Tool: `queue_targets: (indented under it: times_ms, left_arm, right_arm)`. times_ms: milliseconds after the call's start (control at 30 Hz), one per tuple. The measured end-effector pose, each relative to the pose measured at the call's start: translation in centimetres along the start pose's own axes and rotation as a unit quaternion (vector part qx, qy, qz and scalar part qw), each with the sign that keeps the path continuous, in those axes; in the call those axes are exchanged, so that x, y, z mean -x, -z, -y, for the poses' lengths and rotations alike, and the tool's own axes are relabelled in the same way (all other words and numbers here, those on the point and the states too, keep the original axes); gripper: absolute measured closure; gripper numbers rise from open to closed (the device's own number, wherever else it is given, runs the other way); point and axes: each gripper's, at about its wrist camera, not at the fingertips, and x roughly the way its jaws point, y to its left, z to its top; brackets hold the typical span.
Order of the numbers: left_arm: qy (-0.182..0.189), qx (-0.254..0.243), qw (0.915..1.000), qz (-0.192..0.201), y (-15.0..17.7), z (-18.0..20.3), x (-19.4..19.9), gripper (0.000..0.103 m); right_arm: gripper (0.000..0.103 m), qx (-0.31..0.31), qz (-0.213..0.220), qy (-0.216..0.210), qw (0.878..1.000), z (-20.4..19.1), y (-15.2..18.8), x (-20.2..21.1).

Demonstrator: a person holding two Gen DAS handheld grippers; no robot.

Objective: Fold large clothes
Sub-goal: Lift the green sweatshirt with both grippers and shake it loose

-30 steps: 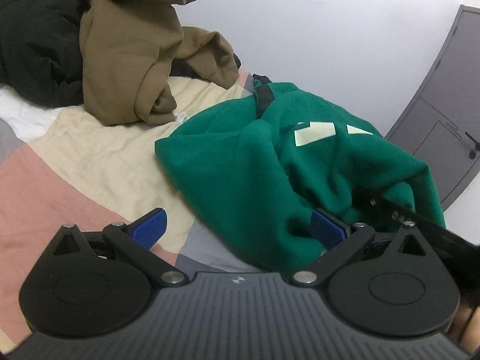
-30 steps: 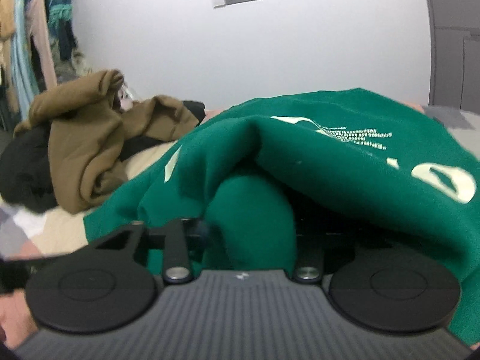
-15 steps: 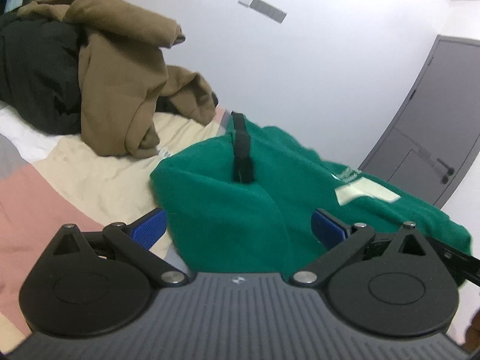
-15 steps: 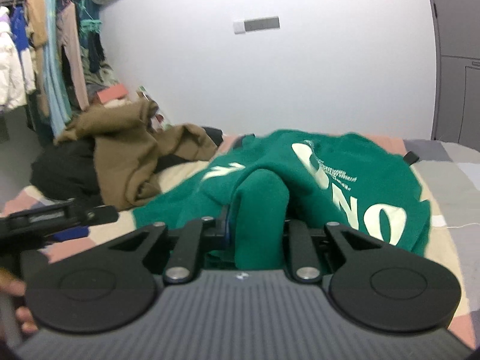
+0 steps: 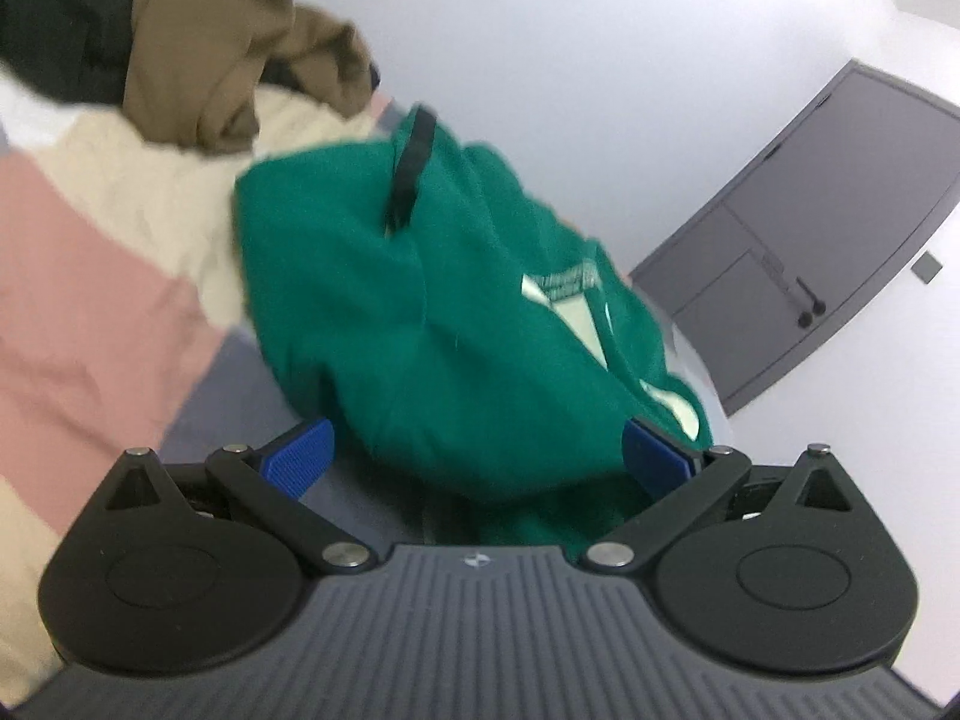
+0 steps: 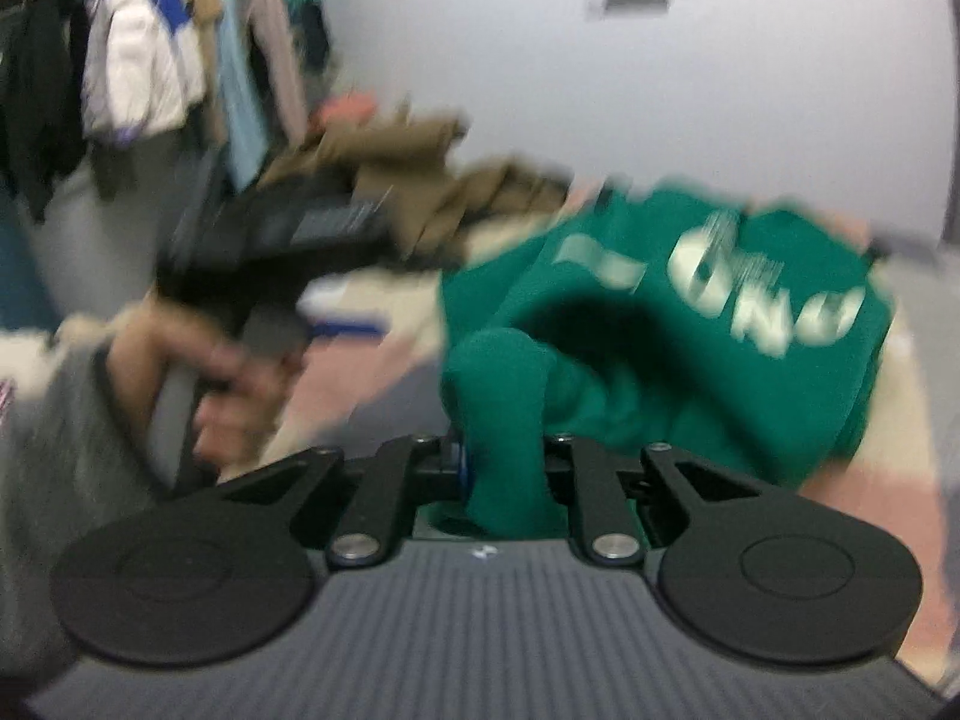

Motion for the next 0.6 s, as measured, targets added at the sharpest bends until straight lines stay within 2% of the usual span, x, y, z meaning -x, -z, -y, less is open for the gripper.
queue_targets:
  times_ms: [100,200,267,333,400,500,600]
  left_arm:
    - [-0.008,0.002,0.9998,-0.016,0.6,0.1,-0.4,0.000]
    - [-0.027,-0.001,0.9991,-0.031,0.9,0.1,-0.8,0.000]
    - [-0.035,-0.001,0.9985,-0.043,1.1,0.0,-1.2,0.000]
    - [-0.041,-0.001,0.9976,-0.056,1.2,-0.1,-1.9,0.001]
    - [-0.039,0.004,0.9968,-0.070,1.4,-0.1,-2.6,0.001]
    - [-0.031,-0.008,0.9952,-0.092,2.1,0.4,-3.8,0.004]
    - [-0.036,-0.042,0.9927,-0.108,2.9,1.6,-5.4,0.013]
  right_arm:
    - [0.086,-0.003,-0.048,-0.005,0.999,-0.7,2.1,-1.0]
    - [0.083,-0.004,-0.076,-0.003,0.997,-0.7,2.9,-1.5]
    - [0.079,-0.026,-0.074,-0.003,0.997,0.4,2.7,-0.6]
    - [0.064,-0.060,-0.071,-0.001,0.996,1.6,1.9,0.1]
    - [0.042,-0.085,-0.056,-0.001,0.995,2.5,0.9,1.0]
    - [0.031,-0.112,-0.026,0.004,0.993,4.4,-0.4,2.3]
    - [0.031,-0.130,-0.004,0.057,0.990,7.1,-1.4,2.3]
